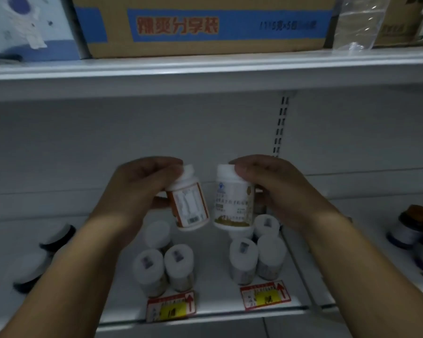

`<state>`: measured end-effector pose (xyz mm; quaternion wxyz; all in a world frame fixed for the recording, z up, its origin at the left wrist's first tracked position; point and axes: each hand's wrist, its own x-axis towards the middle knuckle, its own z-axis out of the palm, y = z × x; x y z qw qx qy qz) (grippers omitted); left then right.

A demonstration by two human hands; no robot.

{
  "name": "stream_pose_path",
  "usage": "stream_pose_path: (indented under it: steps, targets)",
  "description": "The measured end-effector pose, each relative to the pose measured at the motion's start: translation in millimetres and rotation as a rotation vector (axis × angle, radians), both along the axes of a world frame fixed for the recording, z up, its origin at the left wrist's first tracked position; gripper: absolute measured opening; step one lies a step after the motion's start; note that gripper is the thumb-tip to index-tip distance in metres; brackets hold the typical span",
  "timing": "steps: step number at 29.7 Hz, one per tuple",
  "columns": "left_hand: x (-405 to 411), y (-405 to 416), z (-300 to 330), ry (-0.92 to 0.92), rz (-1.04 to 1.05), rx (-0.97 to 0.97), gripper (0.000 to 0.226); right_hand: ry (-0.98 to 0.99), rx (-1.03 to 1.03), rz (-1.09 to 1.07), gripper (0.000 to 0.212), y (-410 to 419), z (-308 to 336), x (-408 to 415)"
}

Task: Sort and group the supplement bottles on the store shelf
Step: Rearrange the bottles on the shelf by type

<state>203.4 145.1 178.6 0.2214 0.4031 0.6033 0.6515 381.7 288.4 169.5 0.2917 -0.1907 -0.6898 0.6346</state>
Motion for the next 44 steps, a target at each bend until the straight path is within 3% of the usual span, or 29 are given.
stream_pose_path:
  steps: [6, 10, 13, 19, 21, 23, 25, 28, 30, 34, 37, 41, 44]
  targets:
    - [-52, -56, 0, -0.040, 0.192, 0.016, 0.016, -0.179, 0.171, -0.069, 0.019, -13, -38, -72]
    - [-56, -69, -19, -0.072, 0.181, -0.018, 0.018, -0.506, 0.574, 0.003, 0.035, -12, -75, -113]
    - [-61, -70, -27, -0.104, 0.148, -0.030, 0.008, -0.641, 0.580, 0.031, 0.029, -8, -97, -114]
    - [-51, -50, -39, -0.102, 0.010, -0.058, 0.023, -0.676, 0.589, 0.045, 0.037, -22, -104, -101]
    - [-40, -34, -40, -0.101, -0.045, -0.043, 0.033, -0.617, 0.537, -0.006, 0.035, -26, -86, -81]
    - [-22, -16, -39, -0.082, -0.107, -0.027, 0.036, -0.428, 0.372, -0.046, 0.026, -29, -62, -50]
    - [8, 9, -40, -0.084, -0.165, -0.015, 0.037, -0.259, 0.246, -0.010, 0.029, -30, -43, -6]
    - [57, 41, -37, -0.060, -0.205, -0.030, 0.035, -0.217, 0.332, -0.096, 0.049, -35, -34, 44]
    - [98, 70, -34, 0.058, -0.160, -0.057, 0.030, -0.186, 0.413, -0.210, 0.044, -26, -35, 76]
    - [168, 115, -24, 0.072, -0.259, -0.113, 0.042, -0.108, 0.248, -0.234, 0.042, 13, -35, 149]
    - [208, 139, -24, 0.044, -0.380, -0.120, 0.033, -0.111, 0.213, -0.187, 0.043, 41, -37, 196]
    - [241, 158, -20, 0.092, -0.320, -0.074, 0.039, -0.129, 0.214, -0.195, 0.047, 77, -35, 228]
    - [230, 163, -19, 0.016, -0.131, -0.013, 0.016, -0.008, 0.199, -0.385, 0.039, 116, -35, 246]
